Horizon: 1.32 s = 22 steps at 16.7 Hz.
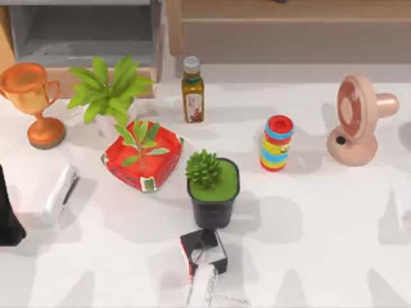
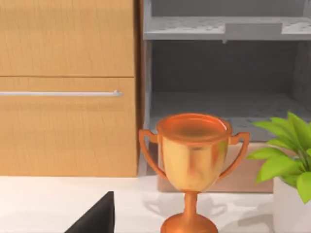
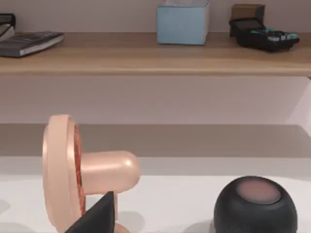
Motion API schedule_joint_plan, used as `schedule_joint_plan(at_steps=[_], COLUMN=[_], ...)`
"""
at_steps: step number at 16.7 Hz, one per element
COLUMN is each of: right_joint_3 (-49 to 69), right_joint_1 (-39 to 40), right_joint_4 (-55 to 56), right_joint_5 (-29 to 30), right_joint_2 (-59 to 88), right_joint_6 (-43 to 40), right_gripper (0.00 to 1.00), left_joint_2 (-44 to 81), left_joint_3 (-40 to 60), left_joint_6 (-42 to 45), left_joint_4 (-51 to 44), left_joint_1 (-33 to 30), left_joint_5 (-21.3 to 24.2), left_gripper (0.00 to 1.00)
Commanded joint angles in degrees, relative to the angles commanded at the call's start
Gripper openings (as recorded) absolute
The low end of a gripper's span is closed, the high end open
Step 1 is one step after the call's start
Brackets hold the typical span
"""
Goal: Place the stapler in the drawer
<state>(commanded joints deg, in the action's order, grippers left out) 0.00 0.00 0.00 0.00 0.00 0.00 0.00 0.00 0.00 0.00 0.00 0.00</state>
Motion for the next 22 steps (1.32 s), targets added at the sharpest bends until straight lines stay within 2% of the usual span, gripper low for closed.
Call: schedule_joint_plan(at_steps=[4,8,14,22], right_joint_3=[0.00,0.00,0.00,0.00], right_joint_1=[0.00,0.00,0.00,0.00], right_joint_4=[0.00,0.00,0.00,0.00], right_joint_5=[0.00,0.00,0.00,0.00], right_joint_2=[0.00,0.00,0.00,0.00], right_joint_6=[0.00,0.00,0.00,0.00], right_gripper=[1.00,1.00,1.00,1.00], left_joint_2=[1.59,12.03,43.80,83.94], left_joint_3=[-0.01,1.52,11.46,36.55], left_joint_6=[1.35,9.13,28.39,58.79], left_joint_4=[0.31,3.52,16.83,44.26], left_joint_1=[0.48,3.46,11.59,19.34], left_joint_5=[0.91,5.72,15.69,28.10], left_gripper=[1.00,1.00,1.00,1.00])
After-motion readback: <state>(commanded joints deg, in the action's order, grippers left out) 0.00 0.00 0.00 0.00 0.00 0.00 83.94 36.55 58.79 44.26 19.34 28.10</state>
